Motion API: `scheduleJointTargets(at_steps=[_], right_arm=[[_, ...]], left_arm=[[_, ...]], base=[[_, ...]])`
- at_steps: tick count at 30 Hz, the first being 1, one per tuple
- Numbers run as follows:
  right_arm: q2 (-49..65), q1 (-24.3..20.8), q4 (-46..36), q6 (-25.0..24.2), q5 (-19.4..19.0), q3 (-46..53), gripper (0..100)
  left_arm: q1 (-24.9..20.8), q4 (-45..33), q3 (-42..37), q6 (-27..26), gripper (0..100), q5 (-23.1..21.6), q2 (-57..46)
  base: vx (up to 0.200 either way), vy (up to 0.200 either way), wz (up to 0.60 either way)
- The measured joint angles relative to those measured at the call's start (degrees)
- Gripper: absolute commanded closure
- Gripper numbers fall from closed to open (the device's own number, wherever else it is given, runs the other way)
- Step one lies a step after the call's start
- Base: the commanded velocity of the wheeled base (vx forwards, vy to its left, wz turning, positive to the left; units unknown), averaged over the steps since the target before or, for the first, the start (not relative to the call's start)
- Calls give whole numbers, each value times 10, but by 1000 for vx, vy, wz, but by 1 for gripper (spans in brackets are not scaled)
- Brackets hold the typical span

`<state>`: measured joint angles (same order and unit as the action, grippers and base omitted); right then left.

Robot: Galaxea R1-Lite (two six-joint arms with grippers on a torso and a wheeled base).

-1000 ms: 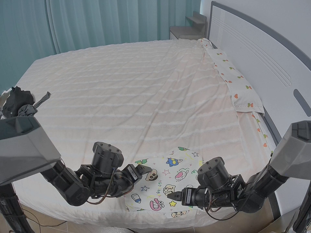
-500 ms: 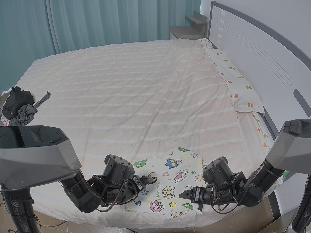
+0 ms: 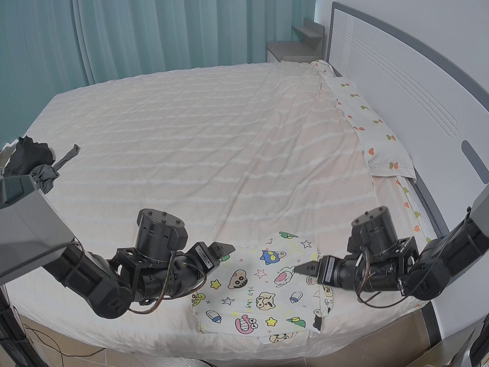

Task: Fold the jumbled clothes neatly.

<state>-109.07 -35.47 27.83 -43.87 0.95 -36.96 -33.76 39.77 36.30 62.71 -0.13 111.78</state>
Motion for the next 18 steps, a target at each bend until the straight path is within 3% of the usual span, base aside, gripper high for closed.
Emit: scheduleJointTargets(at_steps=[6,18], right_arm=[[-17,27,9,-7,-5,-68,0],[-174,41,61,-21,-8,-184,0]], left_arm=[[9,-6,36,-5,0,2,22],[23,-8,100,-7,0,20,137]], base=[[0,0,0],[0,0,0]])
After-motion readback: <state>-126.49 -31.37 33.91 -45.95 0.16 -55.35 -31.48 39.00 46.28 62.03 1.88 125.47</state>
